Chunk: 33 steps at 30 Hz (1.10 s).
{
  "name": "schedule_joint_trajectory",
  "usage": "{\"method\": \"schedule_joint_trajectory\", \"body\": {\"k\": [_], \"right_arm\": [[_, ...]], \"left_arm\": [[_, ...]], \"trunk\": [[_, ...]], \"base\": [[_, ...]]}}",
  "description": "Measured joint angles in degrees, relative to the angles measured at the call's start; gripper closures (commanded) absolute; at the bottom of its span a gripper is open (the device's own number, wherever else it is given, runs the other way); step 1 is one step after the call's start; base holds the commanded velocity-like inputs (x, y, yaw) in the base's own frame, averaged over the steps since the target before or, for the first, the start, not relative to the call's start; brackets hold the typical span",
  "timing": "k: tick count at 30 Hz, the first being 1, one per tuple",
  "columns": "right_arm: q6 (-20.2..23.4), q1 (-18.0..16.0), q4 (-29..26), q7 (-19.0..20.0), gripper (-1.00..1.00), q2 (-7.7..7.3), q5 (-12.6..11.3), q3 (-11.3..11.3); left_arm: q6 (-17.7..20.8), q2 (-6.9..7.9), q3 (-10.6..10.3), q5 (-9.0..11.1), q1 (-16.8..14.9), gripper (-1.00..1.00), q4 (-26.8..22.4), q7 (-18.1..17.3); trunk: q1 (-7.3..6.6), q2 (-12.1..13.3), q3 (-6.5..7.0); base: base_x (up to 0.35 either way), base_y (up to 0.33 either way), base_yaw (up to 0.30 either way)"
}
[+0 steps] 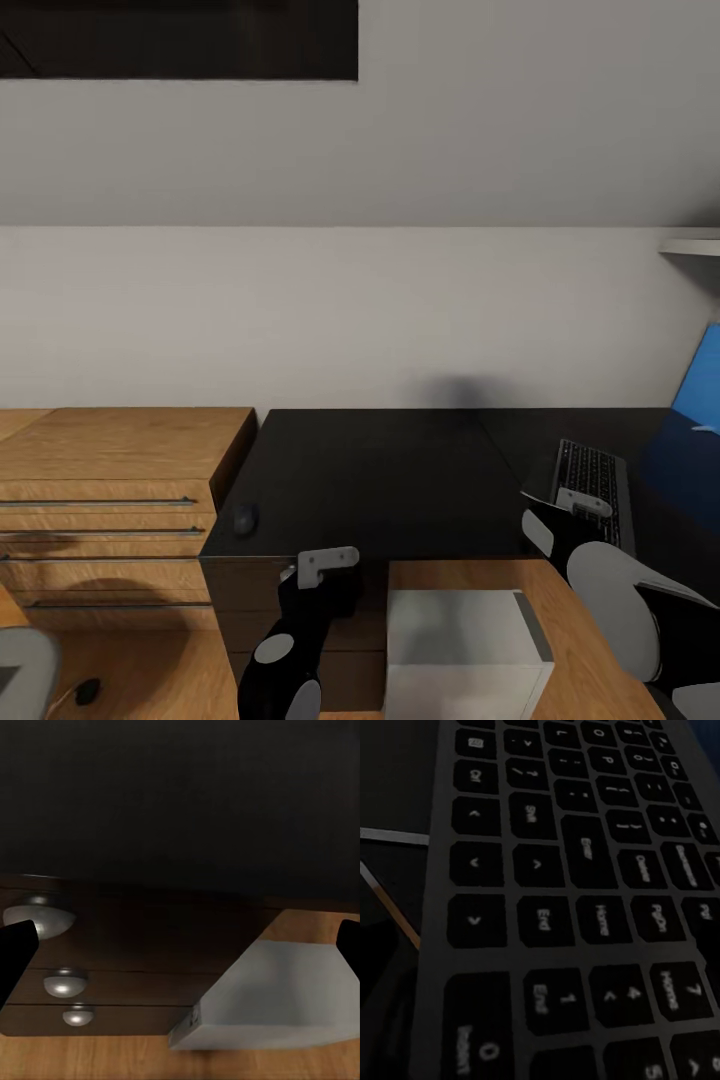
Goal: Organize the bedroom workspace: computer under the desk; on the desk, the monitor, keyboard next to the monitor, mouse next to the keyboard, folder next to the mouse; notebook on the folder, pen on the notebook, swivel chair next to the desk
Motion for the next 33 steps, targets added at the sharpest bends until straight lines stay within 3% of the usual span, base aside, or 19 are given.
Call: {"method": "schedule_joint_trajectory", "body": {"k": [16,33], "right_arm": [[-0.9,0.0,0.0,0.2,-1.00,0.39,0.2,-0.1],[-2.1,0.0,-0.1,0.3,-1.00,0.37,0.2,-0.1]], "left_arm": [[0.1,0.00,0.0,0.1,0.0,-1.00,0.1,-0.1],[-0.1,0.00,-0.6,-0.1,0.0,-1.00,0.7,-0.1]], "trunk": [[-3.29,6.0,2.69],[-3.31,6.0,2.69]], "base": [[0.000,0.000,0.000],[0.022,-0.013,0.000]]}}
